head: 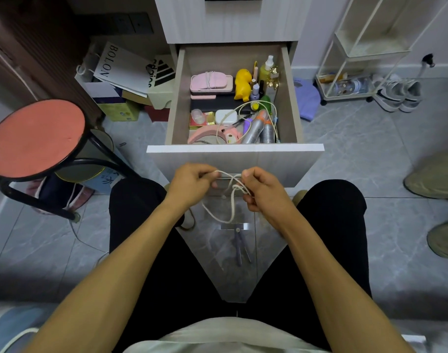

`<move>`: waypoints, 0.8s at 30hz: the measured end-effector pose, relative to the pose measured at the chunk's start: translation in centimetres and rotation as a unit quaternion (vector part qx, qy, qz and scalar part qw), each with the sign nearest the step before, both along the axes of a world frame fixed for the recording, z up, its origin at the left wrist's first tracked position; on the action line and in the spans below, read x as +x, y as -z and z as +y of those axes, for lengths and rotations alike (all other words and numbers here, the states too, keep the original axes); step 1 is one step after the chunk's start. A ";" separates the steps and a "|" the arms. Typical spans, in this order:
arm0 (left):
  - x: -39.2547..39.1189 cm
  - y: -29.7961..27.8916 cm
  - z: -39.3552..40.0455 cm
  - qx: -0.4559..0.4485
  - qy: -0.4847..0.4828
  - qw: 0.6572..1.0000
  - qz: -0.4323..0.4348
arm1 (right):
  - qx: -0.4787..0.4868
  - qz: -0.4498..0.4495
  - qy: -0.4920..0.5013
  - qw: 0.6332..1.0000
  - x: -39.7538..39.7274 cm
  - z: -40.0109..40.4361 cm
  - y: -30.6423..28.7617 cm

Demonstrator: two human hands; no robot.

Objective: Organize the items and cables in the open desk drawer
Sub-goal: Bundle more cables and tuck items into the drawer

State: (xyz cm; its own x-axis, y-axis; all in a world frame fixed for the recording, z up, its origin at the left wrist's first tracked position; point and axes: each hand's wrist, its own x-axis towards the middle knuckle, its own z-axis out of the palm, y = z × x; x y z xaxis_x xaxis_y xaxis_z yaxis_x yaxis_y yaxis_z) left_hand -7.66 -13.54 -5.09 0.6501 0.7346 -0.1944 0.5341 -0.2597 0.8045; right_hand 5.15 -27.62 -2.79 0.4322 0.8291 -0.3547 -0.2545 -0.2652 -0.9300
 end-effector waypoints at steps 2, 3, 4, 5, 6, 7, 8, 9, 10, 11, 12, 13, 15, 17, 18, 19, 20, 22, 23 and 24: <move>-0.2 1.1 0.4 -0.044 -0.035 0.997 0.051 | -0.001 -0.018 -0.005 1.000 0.2 0.0 0.1; -0.2 1.5 0.4 -0.031 -0.007 0.995 0.091 | -0.003 -0.024 -0.009 1.000 0.2 -0.1 0.4; -0.2 1.6 0.2 -0.007 0.030 0.994 0.106 | -0.006 -0.026 -0.014 1.000 0.2 -0.4 0.7; 0.0 1.3 -0.1 0.025 0.070 0.993 0.095 | -0.009 -0.026 -0.016 0.999 0.2 -0.6 1.0; 0.3 0.8 -0.6 0.041 0.106 0.991 0.064 | -0.012 -0.024 -0.018 0.999 0.2 -0.7 1.3; 0.6 0.1 -1.0 0.048 0.136 0.989 0.036 | -0.014 -0.021 -0.018 1.000 0.1 -0.8 1.4; 1.0 -0.4 -1.3 0.066 0.165 0.984 0.020 | -0.015 -0.014 -0.015 1.000 0.1 -0.9 1.5; 1.3 -0.9 -1.5 0.094 0.195 0.976 0.018 | -0.013 -0.003 -0.010 1.000 0.1 -0.9 1.5; 1.5 -1.0 -1.4 0.124 0.223 0.967 0.029 | -0.009 0.009 -0.005 1.000 0.0 -0.9 1.5; 1.7 -1.2 -1.4 0.145 0.240 0.959 0.042 | -0.007 0.018 -0.001 1.000 -0.1 -1.0 1.4; 1.8 -1.3 -1.4 0.158 0.247 0.955 0.055 | -0.008 0.022 -0.001 1.000 -0.1 -1.0 1.3; 1.7 -1.4 -1.3 0.169 0.246 0.953 0.061 | -0.014 0.019 -0.003 1.000 -0.1 -1.1 1.3; 1.3 -1.0 -1.0 0.184 0.222 0.957 0.035 | -0.028 0.005 -0.001 1.000 0.1 -1.2 1.2; 0.4 -0.2 -0.6 0.141 0.145 0.979 -0.024 | -0.027 0.018 0.005 0.999 0.5 -1.2 1.0; -0.2 0.3 -0.3 0.096 0.086 0.990 -0.048 | -0.025 0.034 0.011 0.999 0.7 -1.2 1.0; -0.6 0.7 -0.1 0.057 0.035 0.996 -0.056 | -0.025 0.046 0.019 0.998 0.9 -1.2 1.0; -0.9 1.1 -0.1 0.039 0.003 0.998 -0.051 | -0.028 0.049 0.024 0.998 0.9 -1.2 1.1; -0.9 1.7 -0.2 0.062 -0.008 0.998 -0.023 | -0.044 0.031 0.031 0.998 0.8 -1.1 1.8; -0.7 1.8 -0.4 0.078 -0.009 0.997 -0.012 | -0.056 0.008 0.035 0.998 0.7 -1.0 2.1; -0.5 1.8 -0.6 0.089 -0.018 0.996 -0.005 | -0.065 -0.022 0.039 0.997 0.5 -0.9 2.4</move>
State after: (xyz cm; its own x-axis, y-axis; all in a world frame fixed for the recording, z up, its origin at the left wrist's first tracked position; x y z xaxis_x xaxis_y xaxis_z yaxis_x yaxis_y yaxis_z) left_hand -8.15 -14.18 -6.85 0.6245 0.7792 -0.0537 0.5383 -0.3795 0.7524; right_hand 5.64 -28.53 -5.19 0.5106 0.7411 -0.4360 -0.2380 -0.3655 -0.8999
